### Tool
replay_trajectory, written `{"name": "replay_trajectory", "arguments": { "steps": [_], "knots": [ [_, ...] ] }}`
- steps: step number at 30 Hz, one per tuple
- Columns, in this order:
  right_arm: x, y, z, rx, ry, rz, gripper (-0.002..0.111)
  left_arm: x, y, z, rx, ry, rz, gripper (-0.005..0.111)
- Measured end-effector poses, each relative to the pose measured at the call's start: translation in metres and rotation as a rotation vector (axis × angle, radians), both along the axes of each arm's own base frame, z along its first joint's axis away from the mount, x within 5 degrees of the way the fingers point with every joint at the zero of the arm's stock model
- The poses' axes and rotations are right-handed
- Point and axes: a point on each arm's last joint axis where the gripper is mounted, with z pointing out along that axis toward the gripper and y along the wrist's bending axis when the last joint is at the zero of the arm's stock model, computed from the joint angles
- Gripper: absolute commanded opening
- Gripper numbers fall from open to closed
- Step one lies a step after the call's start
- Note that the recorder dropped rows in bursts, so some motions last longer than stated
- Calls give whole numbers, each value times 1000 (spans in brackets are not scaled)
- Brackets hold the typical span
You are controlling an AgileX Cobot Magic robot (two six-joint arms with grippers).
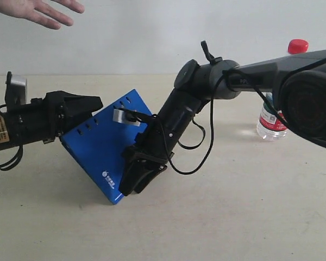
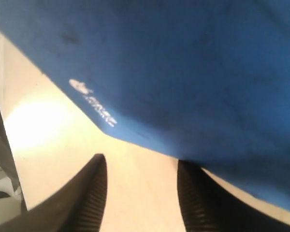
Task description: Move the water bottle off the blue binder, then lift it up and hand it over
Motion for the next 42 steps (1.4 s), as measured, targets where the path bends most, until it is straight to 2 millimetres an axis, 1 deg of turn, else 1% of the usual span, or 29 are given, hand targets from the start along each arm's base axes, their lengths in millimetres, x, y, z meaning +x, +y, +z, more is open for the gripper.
{"name": "replay_trajectory", "arguments": {
  "steps": [3, 8, 10, 12, 14, 15, 17, 18, 19, 20, 21, 22, 25, 27, 29, 31, 32, 34, 35, 36, 37, 39, 40, 41, 42],
  "knots": [
    [-2, 1, 3, -2, -31, 37, 43, 1, 0, -4, -19, 28, 14, 67],
    [-4, 0, 14, -5, -88, 89, 43, -5, -3, 4, -128, 19, -59, 67],
    [-4, 2, 24, 26, -108, 85, 43, -5, -4, 5, -139, 47, -57, 67],
    [-4, 7, 44, 88, -140, 70, 43, -6, -4, 5, -160, 103, -53, 67],
    [-4, 8, 55, 108, -158, 66, 43, -8, -6, 3, -160, 148, -77, 67],
    [-5, 9, 57, 103, -155, 65, 43, -11, -9, 2, -153, 168, -93, 67],
    [-7, 10, 58, 83, -151, 68, 43, -14, -14, -6, -113, 218, -100, 67],
    [-7, 11, 58, 78, -147, 66, 41, -22, -17, -15, -44, 262, -147, 67],
    [-8, 11, 57, 61, -156, 85, 39, -37, -22, -27, 21, 331, -225, 67],
    [-11, 9, 53, 26, -161, 113, 35, -45, -24, -33, 44, 387, -248, 67],
    [-13, 10, 51, 3, -169, 134, 31, -47, -25, -37, 78, 402, -255, 67],
    [-15, 12, 47, -10, -163, 149, 25, -50, -25, -40, 97, 411, -261, 67],
    [-16, 12, 46, -11, -160, 150, 17, -49, -25, -40, 107, 412, -257, 67],
    [-17, 12, 48, -12, -159, 147, 15, -49, -25, -41, 108, 412, -256, 67],
    [-17, 11, 55, -17, -172, 143, 16, -49, -26, -39, 94, 409, -261, 67],
    [-18, 10, 67, -25, -205, 139, 16, -46, -27, -36, 40, 407, -222, 67],
    [-18, 6, 80, -32, -230, 129, 16, -45, -30, -31, -6, 402, -218, 67],
    [-20, 1, 100, -56, -260, 103, 16, -44, -34, -24, -79, 390, -208, 67],
    [-22, -2, 115, -78, -281, 78, 18, -43, -36, -20, -113, 380, -206, 67],
    [-24, -6, 125, -117, -290, 47, 22, -43, -36, -19, -115, 375, -208, 67],
    [-26, -11, 140, -141, -313, 17, 28, -45, -35, -22, -86, 375, -225, 67],
    [-25, -24, 174, -173, -418, -99, 39, -71, -34, -33, 56, 384, -454, 67],
    [-26, -28, 185, -175, -449, -133, 46, -83, -33, -37, 100, 392, -549, 67],
    [-32, -34, 198, -171, -467, -166, 49, -89, -33, -39, 125, 396, -606, 67],
    [-38, -37, 203, -163, -466, -180, 49, -91, -32, -40, 137, 393, -631, 67]
  ]
}}
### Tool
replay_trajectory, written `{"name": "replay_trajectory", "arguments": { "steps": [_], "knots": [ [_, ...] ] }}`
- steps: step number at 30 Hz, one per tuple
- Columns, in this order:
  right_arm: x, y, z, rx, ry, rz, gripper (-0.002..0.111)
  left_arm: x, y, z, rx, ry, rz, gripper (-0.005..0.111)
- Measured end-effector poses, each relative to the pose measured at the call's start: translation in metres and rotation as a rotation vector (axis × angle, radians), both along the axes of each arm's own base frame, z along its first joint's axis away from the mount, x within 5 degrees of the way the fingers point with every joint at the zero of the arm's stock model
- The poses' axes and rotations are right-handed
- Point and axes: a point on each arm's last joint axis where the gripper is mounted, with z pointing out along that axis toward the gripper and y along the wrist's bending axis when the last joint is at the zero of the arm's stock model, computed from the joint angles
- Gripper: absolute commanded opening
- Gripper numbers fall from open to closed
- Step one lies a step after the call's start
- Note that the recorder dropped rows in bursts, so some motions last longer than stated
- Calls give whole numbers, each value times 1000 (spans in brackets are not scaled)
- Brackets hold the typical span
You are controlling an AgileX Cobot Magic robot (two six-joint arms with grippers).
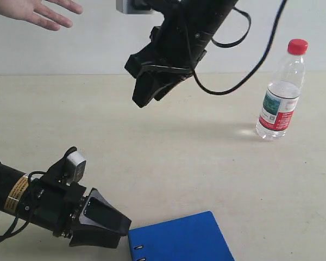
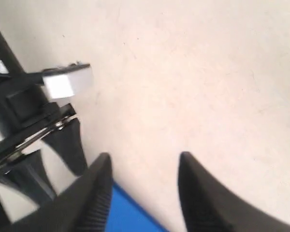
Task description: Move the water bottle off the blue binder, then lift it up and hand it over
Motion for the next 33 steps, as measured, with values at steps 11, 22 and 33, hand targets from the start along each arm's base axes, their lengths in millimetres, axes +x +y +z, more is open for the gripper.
{"name": "replay_trajectory", "arguments": {
  "steps": [11, 22, 33],
  "knots": [
    [-141, -24, -51, -166, 251, 160, 44, -1, 1, -1, 7, -5, -26, 67],
    [-246, -35, -125, -169, 661, 275, 44, 31, -10, 9, -85, -93, 227, 51],
    [-246, -45, -156, -170, 506, 110, 44, 36, -10, 7, -52, -141, 205, 61]
  ]
}}
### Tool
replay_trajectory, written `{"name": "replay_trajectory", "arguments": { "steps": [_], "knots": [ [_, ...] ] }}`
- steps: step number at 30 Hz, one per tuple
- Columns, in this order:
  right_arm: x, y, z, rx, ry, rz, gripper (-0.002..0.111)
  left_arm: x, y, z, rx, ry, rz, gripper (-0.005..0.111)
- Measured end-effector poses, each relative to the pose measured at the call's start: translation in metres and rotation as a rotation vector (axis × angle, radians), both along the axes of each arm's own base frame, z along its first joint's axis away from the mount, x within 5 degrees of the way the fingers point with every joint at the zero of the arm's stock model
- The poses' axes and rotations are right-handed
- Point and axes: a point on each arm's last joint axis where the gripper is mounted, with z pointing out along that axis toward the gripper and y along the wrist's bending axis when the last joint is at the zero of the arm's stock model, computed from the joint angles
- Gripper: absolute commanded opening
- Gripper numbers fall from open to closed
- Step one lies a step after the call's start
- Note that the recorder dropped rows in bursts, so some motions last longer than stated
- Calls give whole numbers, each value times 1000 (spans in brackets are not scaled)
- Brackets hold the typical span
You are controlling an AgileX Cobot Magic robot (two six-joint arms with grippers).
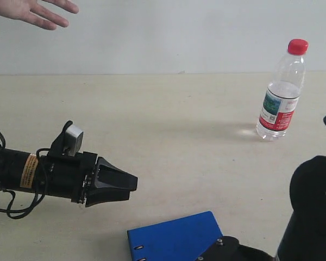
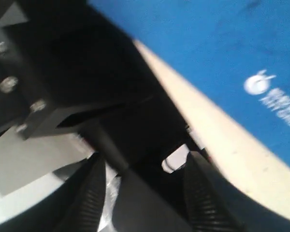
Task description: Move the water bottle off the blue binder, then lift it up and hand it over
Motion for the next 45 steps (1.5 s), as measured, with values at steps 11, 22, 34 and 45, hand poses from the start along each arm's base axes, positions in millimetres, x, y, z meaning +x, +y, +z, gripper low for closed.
{"name": "replay_trajectory", "arguments": {
  "steps": [11, 22, 34, 45],
  "knots": [
    [-5, -3, -13, 40, -48, -100, 44, 1, 0, 1, -7, 2, 17, 63],
    [-5, 3, -10, 103, -23, -137, 44, 4, -1, 3, -31, 7, 44, 63],
    [-2, 4, -33, 35, 23, -145, 44, 5, -2, 4, -46, 11, 60, 63],
    [31, 11, -40, 55, -233, -410, 44, 15, -2, 7, -85, -29, 162, 63]
  ]
}}
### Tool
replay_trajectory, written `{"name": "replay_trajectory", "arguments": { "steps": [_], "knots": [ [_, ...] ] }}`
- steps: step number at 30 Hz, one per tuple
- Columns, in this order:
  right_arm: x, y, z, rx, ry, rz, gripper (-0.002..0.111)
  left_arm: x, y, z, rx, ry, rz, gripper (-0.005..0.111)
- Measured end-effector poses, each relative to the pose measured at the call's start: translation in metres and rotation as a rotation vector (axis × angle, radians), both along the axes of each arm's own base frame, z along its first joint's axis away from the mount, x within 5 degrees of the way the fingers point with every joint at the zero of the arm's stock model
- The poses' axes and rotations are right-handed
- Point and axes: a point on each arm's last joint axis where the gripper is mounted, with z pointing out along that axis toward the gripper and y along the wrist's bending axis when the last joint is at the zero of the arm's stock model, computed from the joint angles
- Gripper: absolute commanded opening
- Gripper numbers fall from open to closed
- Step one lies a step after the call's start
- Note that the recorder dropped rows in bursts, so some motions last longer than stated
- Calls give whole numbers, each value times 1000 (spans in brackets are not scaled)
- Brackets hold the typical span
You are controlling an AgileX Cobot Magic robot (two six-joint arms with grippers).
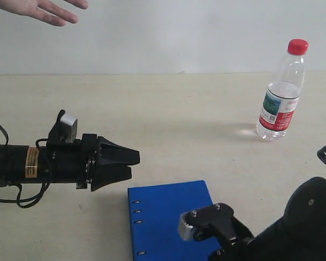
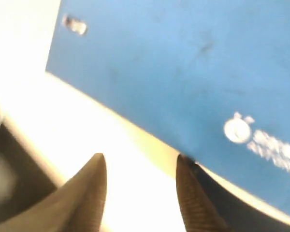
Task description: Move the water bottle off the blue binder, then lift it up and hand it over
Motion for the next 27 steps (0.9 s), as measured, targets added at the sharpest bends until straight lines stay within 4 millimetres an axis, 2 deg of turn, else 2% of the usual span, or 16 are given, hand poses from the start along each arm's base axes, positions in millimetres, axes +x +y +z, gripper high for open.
{"name": "replay_trajectory", "arguments": {
  "steps": [5, 12, 16, 20, 23, 27],
  "knots": [
    [14, -2, 1, -38, -93, -121, 44, 10, 2, -2, 29, -11, 115, 63],
    [44, 10, 12, -39, -229, -177, 44, 9, 5, -11, 131, 22, 112, 63],
    [62, 28, 32, 42, -275, -169, 44, 6, 5, -13, 145, 35, 87, 63],
    [67, 38, 50, 106, -299, -116, 44, 4, 5, -13, 151, 50, 67, 63],
    [71, 37, 65, 127, -356, -108, 44, 2, 6, -15, 174, 50, 44, 63],
    [81, 25, 82, 147, -419, -165, 45, 1, 7, -17, 201, 55, 38, 63]
  ]
}}
